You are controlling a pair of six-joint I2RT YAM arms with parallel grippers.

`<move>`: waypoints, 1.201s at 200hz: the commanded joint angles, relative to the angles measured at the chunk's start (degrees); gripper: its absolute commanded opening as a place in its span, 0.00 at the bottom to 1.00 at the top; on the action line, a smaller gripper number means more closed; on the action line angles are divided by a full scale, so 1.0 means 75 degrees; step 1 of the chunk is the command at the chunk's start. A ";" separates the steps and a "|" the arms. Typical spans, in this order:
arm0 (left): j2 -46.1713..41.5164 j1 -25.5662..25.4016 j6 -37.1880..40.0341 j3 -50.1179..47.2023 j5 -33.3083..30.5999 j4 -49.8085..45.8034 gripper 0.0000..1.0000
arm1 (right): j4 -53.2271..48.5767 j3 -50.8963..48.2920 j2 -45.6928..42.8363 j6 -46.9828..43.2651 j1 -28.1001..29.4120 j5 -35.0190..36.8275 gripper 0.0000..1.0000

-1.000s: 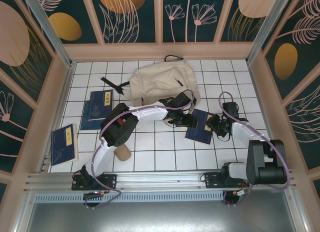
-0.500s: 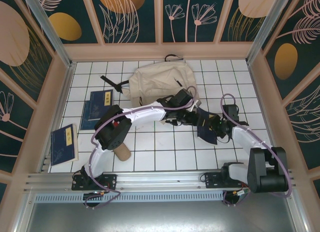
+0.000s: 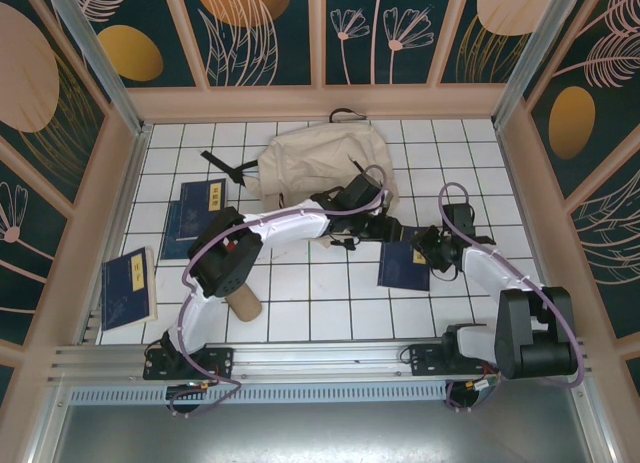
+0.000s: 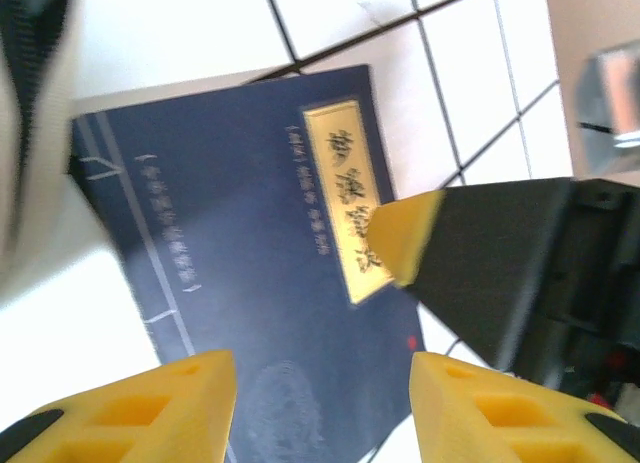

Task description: Pack books, pencil case, and school supplies into a backpack

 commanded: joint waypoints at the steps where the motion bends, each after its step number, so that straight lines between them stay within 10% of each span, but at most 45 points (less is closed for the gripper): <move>1: 0.0033 -0.0019 -0.0212 -0.0178 -0.0347 -0.0242 0.50 | -0.0786 0.0161 0.0014 -0.0295 0.0019 0.1131 0.44; 240: 0.1032 -0.0012 -0.0354 0.0308 -0.0010 -0.0631 0.34 | -0.0390 0.0319 -0.0125 -0.1380 0.0342 -0.2145 0.27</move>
